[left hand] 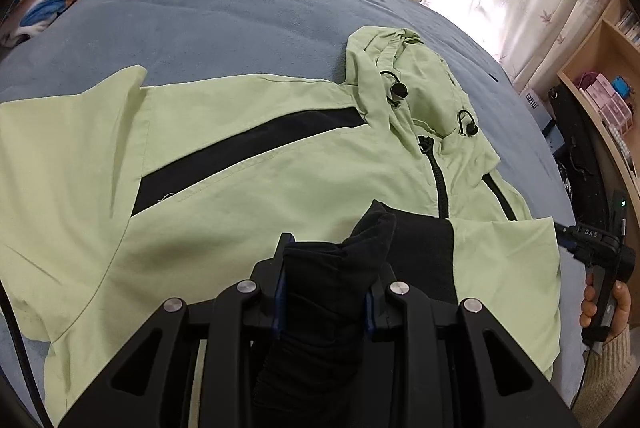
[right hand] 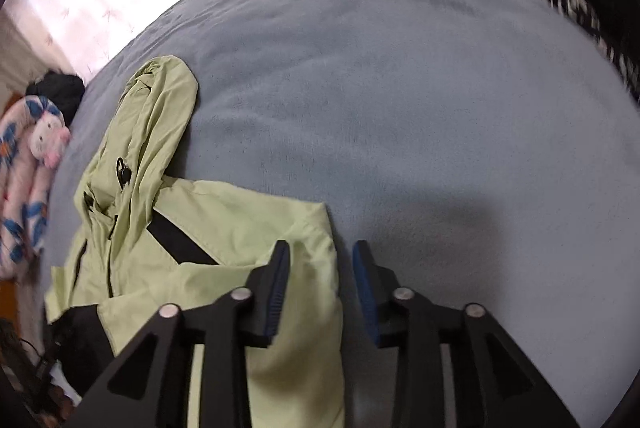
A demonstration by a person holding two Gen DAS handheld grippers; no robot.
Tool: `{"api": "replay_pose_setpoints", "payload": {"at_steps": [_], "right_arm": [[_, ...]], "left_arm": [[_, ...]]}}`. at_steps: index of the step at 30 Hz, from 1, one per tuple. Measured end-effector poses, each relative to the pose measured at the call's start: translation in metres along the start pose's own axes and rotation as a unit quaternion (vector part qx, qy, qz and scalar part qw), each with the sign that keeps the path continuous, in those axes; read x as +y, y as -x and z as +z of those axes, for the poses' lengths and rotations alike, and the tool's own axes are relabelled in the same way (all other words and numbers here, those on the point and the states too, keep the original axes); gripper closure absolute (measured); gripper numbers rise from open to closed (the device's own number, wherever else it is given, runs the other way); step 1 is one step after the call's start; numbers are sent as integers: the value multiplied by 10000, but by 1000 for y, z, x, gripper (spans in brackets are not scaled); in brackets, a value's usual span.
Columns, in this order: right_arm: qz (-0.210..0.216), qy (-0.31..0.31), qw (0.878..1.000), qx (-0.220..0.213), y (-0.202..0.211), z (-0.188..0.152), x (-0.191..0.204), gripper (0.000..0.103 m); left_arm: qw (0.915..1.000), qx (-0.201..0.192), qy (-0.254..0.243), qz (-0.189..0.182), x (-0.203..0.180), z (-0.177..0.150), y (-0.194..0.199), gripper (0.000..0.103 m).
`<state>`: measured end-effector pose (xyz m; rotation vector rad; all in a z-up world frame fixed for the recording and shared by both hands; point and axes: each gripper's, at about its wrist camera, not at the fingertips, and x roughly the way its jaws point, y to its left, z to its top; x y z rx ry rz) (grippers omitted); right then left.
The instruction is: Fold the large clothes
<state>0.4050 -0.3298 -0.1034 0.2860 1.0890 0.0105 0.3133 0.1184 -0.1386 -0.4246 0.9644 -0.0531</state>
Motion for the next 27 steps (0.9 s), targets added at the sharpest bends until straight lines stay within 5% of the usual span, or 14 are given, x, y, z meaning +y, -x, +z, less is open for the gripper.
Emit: {"api": "replay_pose_setpoints", "payload": {"at_steps": [4,8,14,17,19,20,27], "right_arm": [[158,187,9997,39,1,8,12,66],[351,394,9971,540,-13,5,29,66],[-51,279,9934,1110,-52,-4,39,66],[-329,414,9938,974,-60,-9,48,70],[-540,648,9926,878,-60,-12,57,95],[-556,686,9925,845,-58,-12,58,98],[-258,204,9995,0,-3,-3,23,101]], "left_arm": [[10000,-4,-36,6,1,-4,3,76],[10000,35,24,-26,4,-8,5,76],[9999,100,79,0,8,-9,2,76],[9998,164,140,12,10,-9,-2,76],[9996,193,203,-16,13,-9,-3,76],[9995,207,240,-41,14,-9,-3,76],[9997,103,4,-199,1,4,9,76]]}}
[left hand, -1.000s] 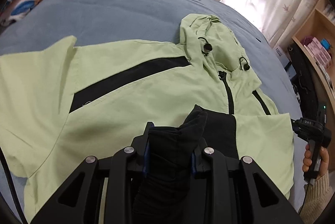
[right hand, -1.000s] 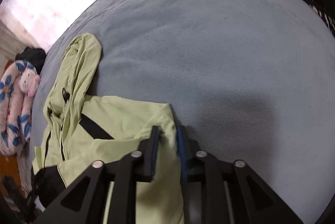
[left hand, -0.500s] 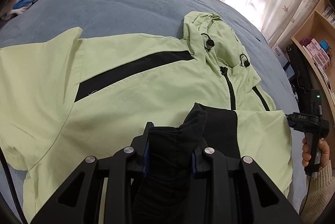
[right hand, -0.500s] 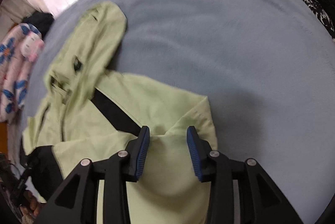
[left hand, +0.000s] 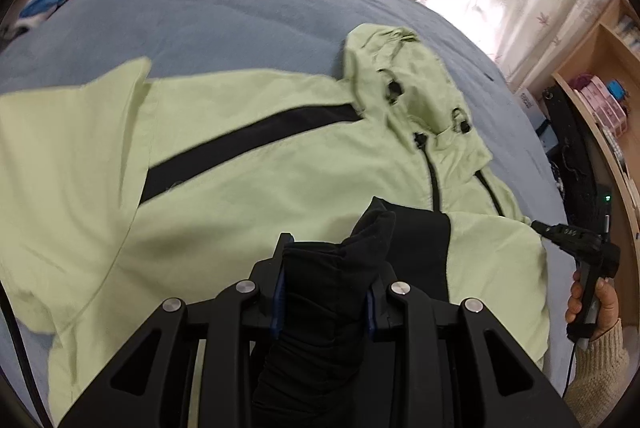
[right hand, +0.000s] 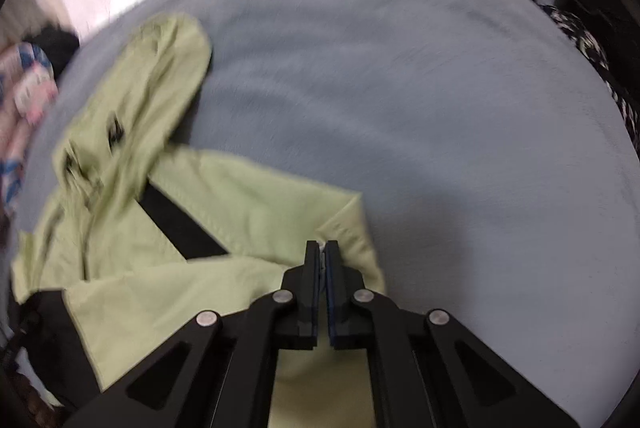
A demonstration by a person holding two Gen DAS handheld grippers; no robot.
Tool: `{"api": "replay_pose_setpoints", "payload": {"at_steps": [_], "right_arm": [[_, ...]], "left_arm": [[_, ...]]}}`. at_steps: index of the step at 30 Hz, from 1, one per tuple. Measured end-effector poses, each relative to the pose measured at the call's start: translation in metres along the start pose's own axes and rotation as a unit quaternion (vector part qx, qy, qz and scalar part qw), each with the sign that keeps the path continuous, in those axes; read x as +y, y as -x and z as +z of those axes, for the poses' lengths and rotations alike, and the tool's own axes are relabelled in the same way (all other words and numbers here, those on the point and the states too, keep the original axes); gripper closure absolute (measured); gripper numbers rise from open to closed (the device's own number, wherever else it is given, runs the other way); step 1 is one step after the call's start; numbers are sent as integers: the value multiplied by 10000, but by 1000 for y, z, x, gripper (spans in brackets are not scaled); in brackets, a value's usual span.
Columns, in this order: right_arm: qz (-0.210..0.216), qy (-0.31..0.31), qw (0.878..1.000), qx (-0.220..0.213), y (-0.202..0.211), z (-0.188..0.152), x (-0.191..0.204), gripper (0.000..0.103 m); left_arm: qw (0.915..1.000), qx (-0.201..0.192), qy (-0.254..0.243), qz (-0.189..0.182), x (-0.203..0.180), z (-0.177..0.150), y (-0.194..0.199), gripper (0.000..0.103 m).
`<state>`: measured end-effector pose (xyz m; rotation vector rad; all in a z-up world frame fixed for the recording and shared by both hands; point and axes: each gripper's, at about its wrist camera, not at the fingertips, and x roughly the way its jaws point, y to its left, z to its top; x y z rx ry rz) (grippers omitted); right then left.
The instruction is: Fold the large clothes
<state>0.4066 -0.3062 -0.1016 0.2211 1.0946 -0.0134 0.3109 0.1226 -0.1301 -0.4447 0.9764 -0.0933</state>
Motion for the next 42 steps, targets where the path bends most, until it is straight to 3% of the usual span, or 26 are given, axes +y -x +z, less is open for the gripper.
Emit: {"api": "replay_pose_setpoints", "payload": {"at_steps": [3,7,13,16,20,23,28,32,34,38,40,42], "right_arm": [[16,-242,9993,-295,14,7,-20,101],[-153,-383,9987,-304,6,10,-32,101],[-166,-584,9965,-571,-12,17,-44,101],[-51,-864,9951,-486,-8,15,-55,100],[-283,-468,9981,-292,9,3,-58,94],[-209,-124,9997,-80,29,-16,-51,95],[140,358,9992,61,62,-66,-7,94],[838,660,9936,376,58,-111,52,94],[997,898,9900,432,50,-133,84,94],[743,1178,9892,467,26,-161,114,94],[395,1060,9929,379,16,-164,103,94],[-1,851,9961,223,15,-161,77,95]], "left_arm": [[9997,-5,-184,-174,-17,10,-5,75],[9988,71,-488,42,-37,22,-32,75],[9993,149,-220,253,-22,37,-74,74],[9992,226,-118,293,-11,33,-82,70],[9987,327,-140,377,-8,34,-73,59],[9985,353,-77,423,-8,34,-53,59],[9971,-209,-372,638,-26,23,5,58],[9988,-322,-313,185,-45,1,26,39],[9992,-254,-250,162,-52,-17,20,38],[9980,248,-434,399,-58,-54,-13,38],[9971,333,-487,476,-55,-63,-24,38],[9976,170,-544,394,-47,-64,-23,38]]}}
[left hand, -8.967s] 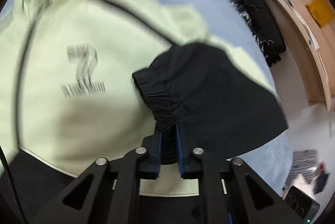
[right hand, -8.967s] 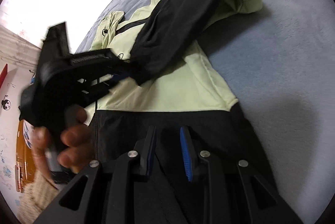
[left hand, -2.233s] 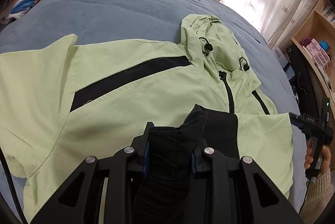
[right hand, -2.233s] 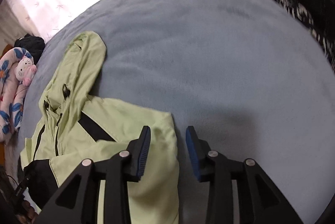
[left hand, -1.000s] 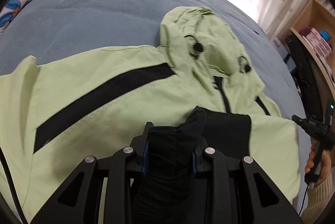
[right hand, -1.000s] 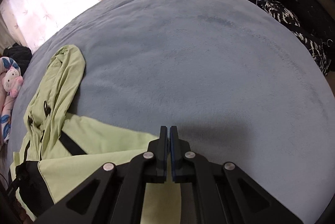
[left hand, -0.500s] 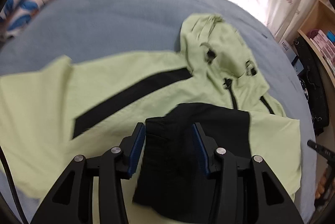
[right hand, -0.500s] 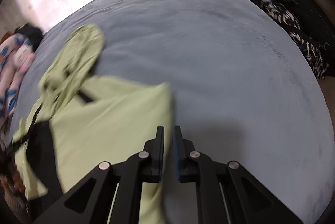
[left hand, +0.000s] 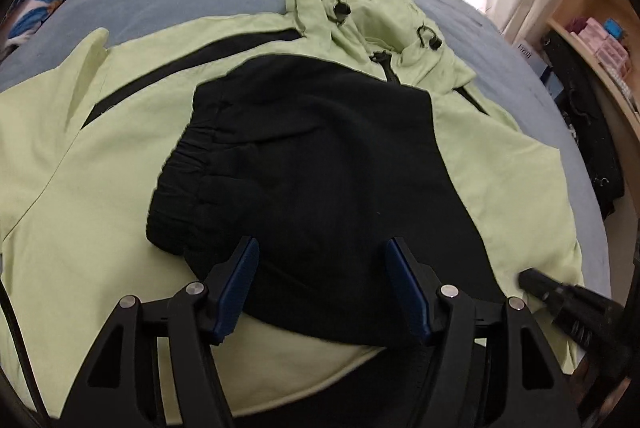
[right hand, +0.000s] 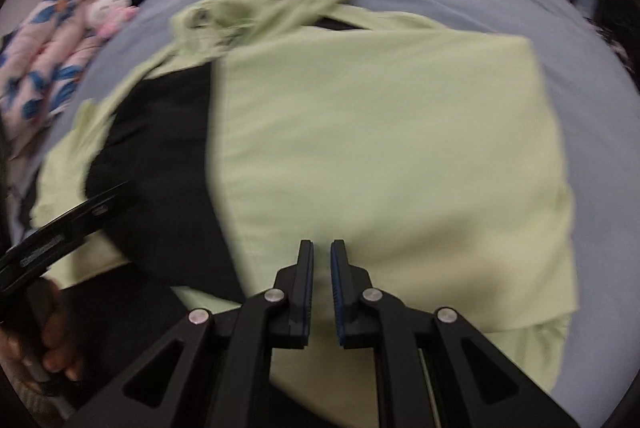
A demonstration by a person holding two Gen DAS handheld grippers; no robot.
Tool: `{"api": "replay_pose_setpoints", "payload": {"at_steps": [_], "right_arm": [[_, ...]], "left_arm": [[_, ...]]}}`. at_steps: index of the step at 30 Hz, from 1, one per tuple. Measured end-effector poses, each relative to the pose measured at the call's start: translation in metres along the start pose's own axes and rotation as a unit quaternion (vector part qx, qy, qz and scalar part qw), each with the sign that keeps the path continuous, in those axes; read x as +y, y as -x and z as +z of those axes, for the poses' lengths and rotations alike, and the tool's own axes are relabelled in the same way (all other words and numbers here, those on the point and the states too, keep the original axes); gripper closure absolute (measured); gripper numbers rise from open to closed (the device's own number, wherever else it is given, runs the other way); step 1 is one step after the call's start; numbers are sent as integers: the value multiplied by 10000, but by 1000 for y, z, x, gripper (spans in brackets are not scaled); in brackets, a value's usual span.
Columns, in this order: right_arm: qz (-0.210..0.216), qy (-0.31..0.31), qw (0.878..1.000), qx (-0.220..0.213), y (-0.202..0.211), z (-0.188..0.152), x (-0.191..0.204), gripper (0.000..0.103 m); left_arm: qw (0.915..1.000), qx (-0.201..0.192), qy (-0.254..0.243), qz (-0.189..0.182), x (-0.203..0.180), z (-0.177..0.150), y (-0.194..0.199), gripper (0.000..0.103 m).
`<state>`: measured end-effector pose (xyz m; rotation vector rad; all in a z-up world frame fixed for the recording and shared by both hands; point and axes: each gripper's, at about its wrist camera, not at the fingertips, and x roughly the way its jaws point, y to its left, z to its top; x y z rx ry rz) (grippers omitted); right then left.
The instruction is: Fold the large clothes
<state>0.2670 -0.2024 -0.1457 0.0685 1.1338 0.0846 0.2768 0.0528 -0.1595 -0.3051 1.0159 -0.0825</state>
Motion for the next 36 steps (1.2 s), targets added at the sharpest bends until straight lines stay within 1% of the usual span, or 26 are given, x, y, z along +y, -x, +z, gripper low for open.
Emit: {"api": "replay_pose_setpoints", "payload": {"at_steps": [2,3,4,6,9,10,12,14,17,21,25,27,32,36], "right_arm": [[-451,-196,9987,-135,4,-1,-29,96],[-720,-291,9968,-177,6,-2,-44,99],[-873,-397,9952,-201,8,-4,-56,99],[-650,-741,9948,-245,13,-7,-78,103],[-601,-975,9930,-289,16,-8,-84,103],[-660,-994,9924,-288,16,-8,-82,102],[-703,-976,9923,-292,17,-9,-78,98],[-753,-973,9920,-273,18,-9,-74,97],[-659,-1066,9916,-309,26,-12,-68,91],[-420,-1206,9911,-380,47,-22,-58,79],[-416,-1115,9915,-525,75,-32,-37,78],[-411,-1103,9913,-594,90,-39,-24,78],[60,-1190,9911,-596,118,-60,11,78],[302,-1090,9919,-573,133,-74,41,78]], "left_arm": [[10000,-64,28,51,9,2,2,39],[10000,-32,75,-54,15,3,2,41],[9999,-11,111,-123,18,4,3,42],[9995,38,149,-285,24,6,3,43],[9996,78,103,-268,21,8,2,43],[9996,87,86,-236,20,8,2,43],[9998,106,35,-165,17,7,4,43],[9999,101,-7,-111,15,9,5,43],[9999,100,-11,-85,14,8,12,43],[9999,113,53,-10,16,5,28,42],[10000,58,45,-2,16,-1,54,42],[10000,-17,-24,70,14,-8,72,41],[9991,-126,-277,287,10,-31,117,41],[9980,-219,-424,415,14,-50,155,41]]}}
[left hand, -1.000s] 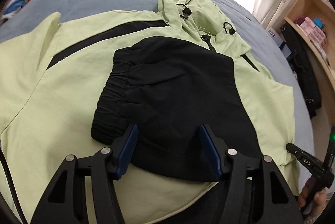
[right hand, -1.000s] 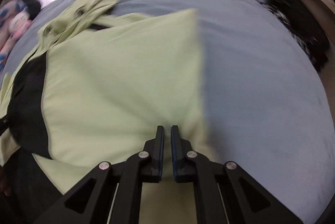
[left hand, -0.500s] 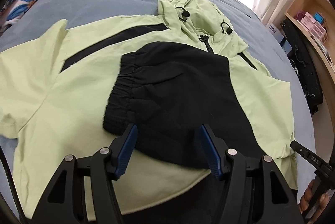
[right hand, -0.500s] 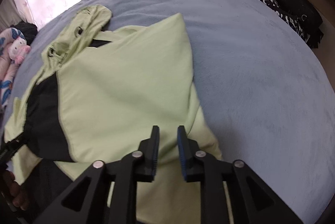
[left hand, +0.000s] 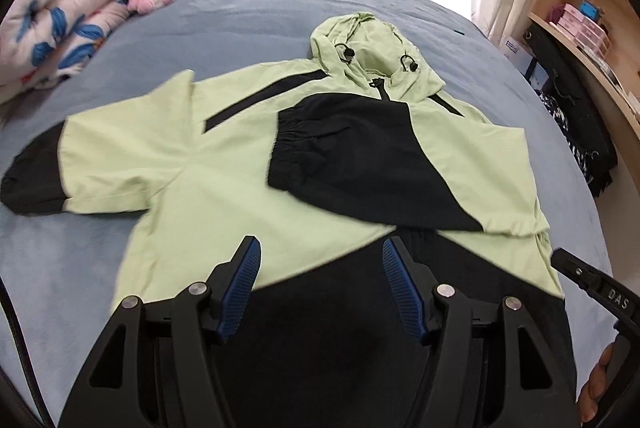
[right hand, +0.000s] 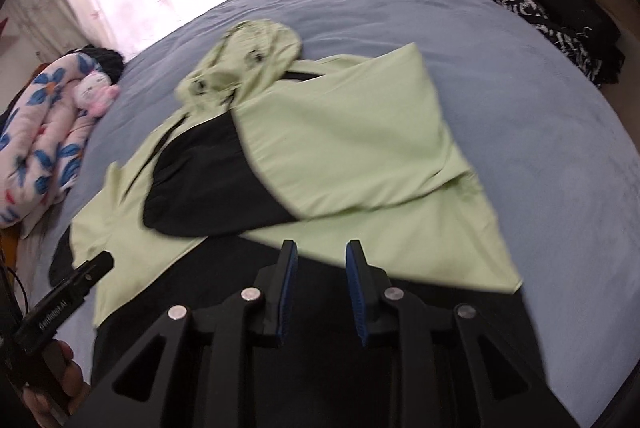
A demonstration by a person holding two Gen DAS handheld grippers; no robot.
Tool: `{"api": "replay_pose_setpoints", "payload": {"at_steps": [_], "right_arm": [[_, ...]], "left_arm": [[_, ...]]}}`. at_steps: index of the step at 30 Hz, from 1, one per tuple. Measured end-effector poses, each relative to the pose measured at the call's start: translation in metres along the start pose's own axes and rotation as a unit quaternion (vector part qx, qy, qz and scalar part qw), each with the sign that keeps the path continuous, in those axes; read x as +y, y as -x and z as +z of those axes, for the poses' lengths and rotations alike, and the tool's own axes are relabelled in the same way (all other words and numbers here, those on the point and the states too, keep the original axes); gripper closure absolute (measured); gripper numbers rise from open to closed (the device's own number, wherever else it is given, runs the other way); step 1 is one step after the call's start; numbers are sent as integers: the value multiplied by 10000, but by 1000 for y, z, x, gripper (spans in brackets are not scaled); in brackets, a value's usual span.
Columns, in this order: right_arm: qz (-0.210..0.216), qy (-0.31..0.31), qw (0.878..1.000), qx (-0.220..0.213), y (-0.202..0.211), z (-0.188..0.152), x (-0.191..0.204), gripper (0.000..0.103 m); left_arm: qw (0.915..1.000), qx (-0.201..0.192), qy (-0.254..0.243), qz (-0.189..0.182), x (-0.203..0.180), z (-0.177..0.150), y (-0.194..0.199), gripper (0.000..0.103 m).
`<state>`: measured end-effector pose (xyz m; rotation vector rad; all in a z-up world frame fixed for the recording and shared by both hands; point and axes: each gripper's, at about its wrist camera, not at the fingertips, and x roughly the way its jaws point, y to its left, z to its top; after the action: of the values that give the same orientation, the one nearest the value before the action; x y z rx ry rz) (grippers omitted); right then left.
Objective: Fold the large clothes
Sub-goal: 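Release the shoulder fabric with the right gripper and withdraw both tools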
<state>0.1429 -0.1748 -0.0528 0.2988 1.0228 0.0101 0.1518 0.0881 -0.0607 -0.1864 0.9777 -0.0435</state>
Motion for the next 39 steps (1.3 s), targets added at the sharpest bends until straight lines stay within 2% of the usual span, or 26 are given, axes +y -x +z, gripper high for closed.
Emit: {"api": "replay_pose_setpoints", "payload": {"at_steps": [4,11,14,16,23,30,39], "right_arm": [[183,256,9995,-18,15,-17,37,78],[151,925,9953,-248,33,-38,102,77],[226,1147,9926,-339,33,-45,132,66],[253,1250,9909,-435,31,-49,150,65],[384,1502,9861,-597,9,-54,213,65],[526,1675,9832,-509,-34,-54,273,65],[541,1921,9792,-363,-86,-57,325,65]], "left_arm": [[9999,-93,56,-20,17,-13,36,39],[9986,-343,393,67,76,-22,75,38],[9971,-420,607,171,109,-24,83,38],[9959,-451,742,267,130,-25,84,38],[9898,-347,1303,461,216,-30,66,37],[9814,-228,1818,574,294,-27,36,37],[9652,11,2601,288,384,-17,-13,37]]}}
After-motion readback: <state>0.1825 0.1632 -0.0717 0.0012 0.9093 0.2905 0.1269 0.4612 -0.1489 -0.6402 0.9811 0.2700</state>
